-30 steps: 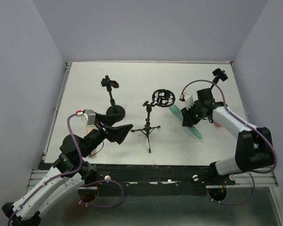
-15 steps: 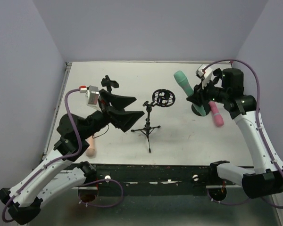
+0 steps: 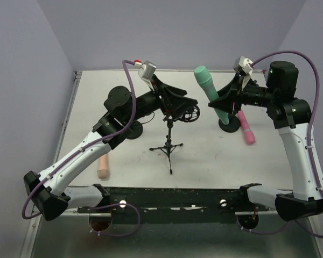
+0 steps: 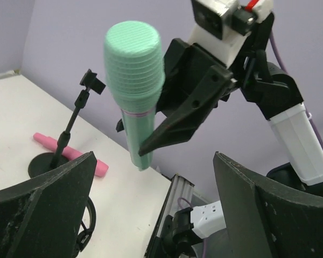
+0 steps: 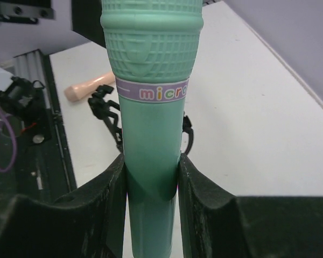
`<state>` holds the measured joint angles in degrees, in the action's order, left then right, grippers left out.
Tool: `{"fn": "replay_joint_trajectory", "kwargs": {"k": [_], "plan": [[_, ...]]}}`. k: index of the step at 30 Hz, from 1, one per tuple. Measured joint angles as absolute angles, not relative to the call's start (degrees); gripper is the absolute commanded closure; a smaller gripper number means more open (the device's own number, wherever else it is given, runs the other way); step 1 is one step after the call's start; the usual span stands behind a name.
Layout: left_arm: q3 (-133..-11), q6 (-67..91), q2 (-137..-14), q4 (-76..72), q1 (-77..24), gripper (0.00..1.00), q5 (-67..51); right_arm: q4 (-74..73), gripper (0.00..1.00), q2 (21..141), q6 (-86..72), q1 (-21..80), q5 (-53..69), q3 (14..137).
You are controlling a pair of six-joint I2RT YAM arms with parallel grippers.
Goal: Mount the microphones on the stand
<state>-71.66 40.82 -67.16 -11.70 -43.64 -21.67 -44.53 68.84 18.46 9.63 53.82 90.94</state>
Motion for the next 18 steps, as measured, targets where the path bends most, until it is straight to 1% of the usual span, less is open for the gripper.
{"fn": "replay_joint_trajectory", "kwargs": {"k": [5,7,9,10,14,18], "plan": [[-72.1,41.7,-72.4,-13.0,-45.9,0.05,-21.0,-44.2,0.84,69.5,14.2,9.6,60.0,90.9],[-73.4,41.5,-74.8,-13.3,-47.5,0.08,-20.3,-43.6,0.84,69.7,12.6,9.6,61.5,90.8],[-74.9,41.2,-77.0,-13.7,-48.9,0.12,-19.5,-42.9,0.84,69.8,11.4,9.6,62.8,90.5],[-75.3,41.0,-77.6,-13.7,-49.3,0.17,-19.2,-42.7,0.84,69.8,10.8,9.6,63.4,90.3],[-76.0,40.5,-79.3,-15.2,-50.3,0.28,-18.0,-41.7,0.84,69.8,9.1,9.6,65.3,89.3],[-76.2,40.5,-80.0,-16.9,-50.3,0.31,-16.8,-41.1,0.84,69.7,8.3,9.6,66.2,88.1]]}}
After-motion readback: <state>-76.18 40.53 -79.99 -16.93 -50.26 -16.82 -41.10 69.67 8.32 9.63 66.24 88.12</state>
